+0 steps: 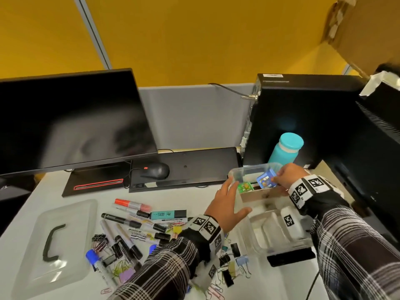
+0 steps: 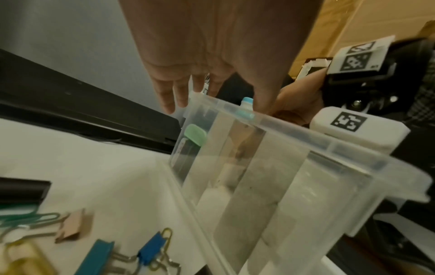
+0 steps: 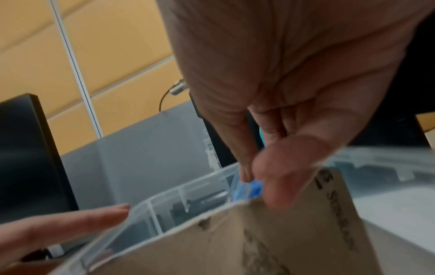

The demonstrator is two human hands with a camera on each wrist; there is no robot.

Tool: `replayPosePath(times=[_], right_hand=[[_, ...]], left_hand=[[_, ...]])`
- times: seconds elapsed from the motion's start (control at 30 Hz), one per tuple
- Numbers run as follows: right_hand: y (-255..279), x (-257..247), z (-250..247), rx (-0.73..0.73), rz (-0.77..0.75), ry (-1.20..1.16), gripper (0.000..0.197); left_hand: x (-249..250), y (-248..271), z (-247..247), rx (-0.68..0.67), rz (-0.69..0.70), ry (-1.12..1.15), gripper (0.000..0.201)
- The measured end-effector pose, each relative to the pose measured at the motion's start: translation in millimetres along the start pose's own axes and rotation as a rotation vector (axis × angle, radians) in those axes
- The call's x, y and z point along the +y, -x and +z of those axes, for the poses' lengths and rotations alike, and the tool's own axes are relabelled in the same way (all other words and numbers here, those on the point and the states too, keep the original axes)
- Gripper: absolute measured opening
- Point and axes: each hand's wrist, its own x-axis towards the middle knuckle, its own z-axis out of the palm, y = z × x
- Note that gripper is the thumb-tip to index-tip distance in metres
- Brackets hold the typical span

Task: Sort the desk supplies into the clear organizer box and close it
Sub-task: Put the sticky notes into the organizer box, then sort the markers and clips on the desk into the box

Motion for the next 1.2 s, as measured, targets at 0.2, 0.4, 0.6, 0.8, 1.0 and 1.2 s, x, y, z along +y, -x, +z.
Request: replayPosePath(times=[0.2, 0.4, 0.6, 0.8, 1.0, 1.2], right_hand=[[5, -15, 13, -0.033, -0.04, 0.171, 0.041], [24, -25, 5, -0.082, -0.151, 0.451, 0.048], [61, -40, -1, 0.185, -0.18, 0.222, 0.026], [142, -44, 38, 0.17, -0.688, -0.177, 0.003], [178, -35, 99, -0.148, -0.816, 0.016, 0.011], [185, -14, 137, -0.338, -0.684, 0.422, 0.032]], left_hand=[[-6, 0, 4, -0.002, 0.025, -0.074, 0.085], [-4, 1, 2, -0.058, 0.007, -0.13, 0.085], [-21, 7, -29, -0.054, 0.057, -0.09, 0.075], [-70, 61, -42, -0.184, 0.087, -0.284, 0.036], [-81, 107, -9, -0.292, 0.424, -0.404, 0.028], [-94, 111, 24, -0.344, 0.686, -0.56, 0.057]])
